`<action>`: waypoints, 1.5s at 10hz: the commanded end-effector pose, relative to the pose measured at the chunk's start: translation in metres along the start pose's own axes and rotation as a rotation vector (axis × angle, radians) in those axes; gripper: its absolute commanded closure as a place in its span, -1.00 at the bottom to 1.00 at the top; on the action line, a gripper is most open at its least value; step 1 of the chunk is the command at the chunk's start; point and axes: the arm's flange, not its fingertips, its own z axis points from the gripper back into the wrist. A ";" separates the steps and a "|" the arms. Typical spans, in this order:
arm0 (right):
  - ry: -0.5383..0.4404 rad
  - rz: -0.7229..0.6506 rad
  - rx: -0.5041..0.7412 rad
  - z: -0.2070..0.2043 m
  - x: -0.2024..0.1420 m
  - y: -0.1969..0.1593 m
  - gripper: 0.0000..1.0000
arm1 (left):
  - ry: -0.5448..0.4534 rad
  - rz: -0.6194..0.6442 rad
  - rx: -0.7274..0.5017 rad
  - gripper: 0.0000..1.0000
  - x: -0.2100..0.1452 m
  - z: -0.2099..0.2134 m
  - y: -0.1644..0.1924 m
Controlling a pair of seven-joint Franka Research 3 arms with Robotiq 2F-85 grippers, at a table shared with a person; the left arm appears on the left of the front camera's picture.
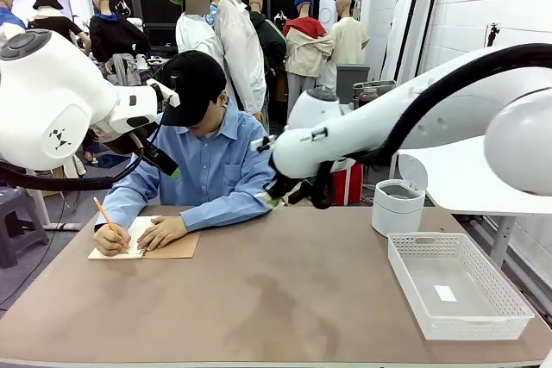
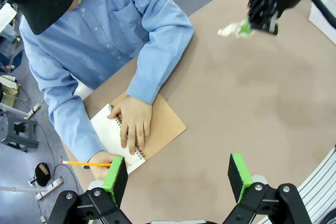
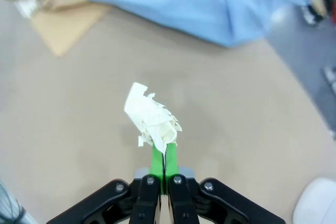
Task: Sort the paper based on its condition.
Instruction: If a person hands you a paper, place it in the Organizing basket , and if it's crumpled, put it in the Trash can.
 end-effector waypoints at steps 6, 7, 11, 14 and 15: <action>0.057 -0.319 -0.264 0.038 -0.043 -0.056 1.00 | 0.000 -0.004 0.001 -1.00 0.000 0.000 0.000; 0.036 -0.274 -0.234 0.037 -0.042 -0.047 1.00 | 0.000 -0.004 0.001 -1.00 0.000 0.000 0.000; 0.056 -0.298 -0.245 0.039 -0.040 -0.064 1.00 | 0.000 -0.004 0.001 -1.00 0.000 0.000 0.000; 0.058 -0.577 -0.464 0.055 -0.044 -0.081 1.00 | 0.000 -0.004 0.001 -1.00 0.000 0.000 0.000; 0.058 -0.631 -0.507 0.061 -0.046 -0.087 1.00 | 0.000 -0.004 0.001 -1.00 0.000 0.000 0.000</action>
